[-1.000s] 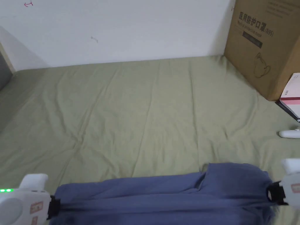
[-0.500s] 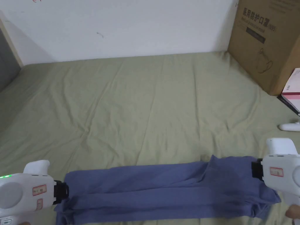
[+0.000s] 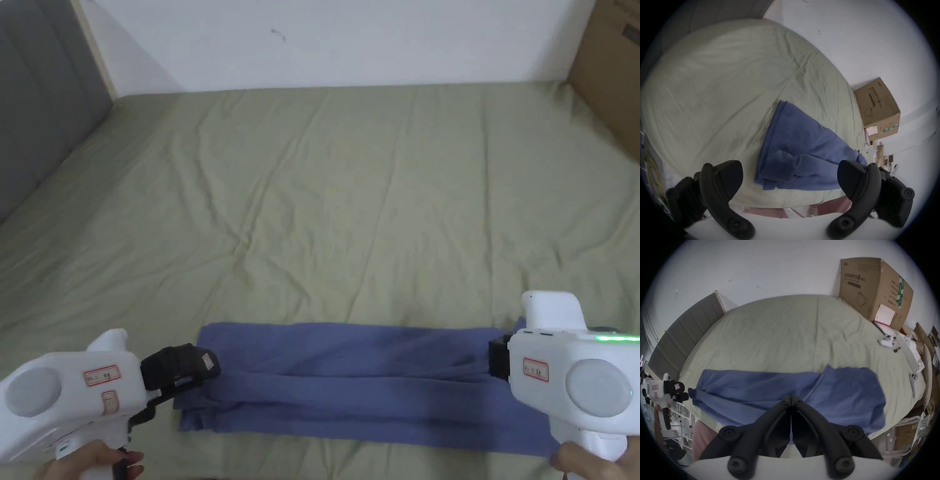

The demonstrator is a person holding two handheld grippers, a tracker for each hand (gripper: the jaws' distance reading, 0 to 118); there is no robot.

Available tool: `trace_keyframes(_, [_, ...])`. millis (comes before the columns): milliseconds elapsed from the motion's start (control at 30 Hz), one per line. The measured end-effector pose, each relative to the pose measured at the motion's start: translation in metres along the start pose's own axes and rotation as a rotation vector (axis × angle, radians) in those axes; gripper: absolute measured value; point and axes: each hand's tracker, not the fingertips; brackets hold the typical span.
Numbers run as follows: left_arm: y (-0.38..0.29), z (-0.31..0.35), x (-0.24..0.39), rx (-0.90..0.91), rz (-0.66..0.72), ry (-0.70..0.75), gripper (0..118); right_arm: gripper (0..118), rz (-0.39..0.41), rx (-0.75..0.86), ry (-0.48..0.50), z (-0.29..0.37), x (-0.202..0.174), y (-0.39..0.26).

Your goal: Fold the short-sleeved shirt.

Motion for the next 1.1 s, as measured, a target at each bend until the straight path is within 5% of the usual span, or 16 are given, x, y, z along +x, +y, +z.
trace_keyframes(100, [0.004,-0.03,-0.023,-0.05,0.09,-0.082,109,0,-0.014,-0.029,0.021,-0.009,-0.004,-0.004])
trace_keyframes(133, [0.003,-0.039,-0.03,-0.071,0.13,-0.114,90,0,-0.013,-0.036,0.023,-0.009,-0.007,-0.006])
trace_keyframes(233, [0.0,-0.049,-0.047,-0.004,0.251,-0.123,60,0,-0.006,-0.055,0.027,-0.013,-0.008,-0.007])
trace_keyframes(267, [0.001,-0.054,-0.054,-0.011,0.309,-0.135,13,0,-0.002,-0.06,0.027,-0.012,-0.009,-0.008])
trace_keyframes(300, [-0.001,-0.059,-0.059,-0.019,0.364,-0.168,9,0,0.0,-0.062,0.026,-0.012,-0.01,-0.008])
trace_keyframes(567, [0.002,-0.053,-0.065,0.013,0.263,-0.159,9,0,-0.019,-0.076,0.02,-0.012,0.0,-0.005])
trace_keyframes(867, [0.031,0.035,-0.078,0.105,0.125,0.069,9,0,-0.056,-0.088,0.006,-0.008,0.014,-0.011])
trace_keyframes(1000, [0.029,0.042,-0.009,0.122,-0.067,0.143,9,0,-0.076,-0.093,0.004,-0.006,0.022,-0.015])
trace_keyframes(1100, [0.025,0.051,0.058,0.129,-0.213,0.043,9,0,-0.081,-0.092,-0.002,-0.001,0.027,-0.017])
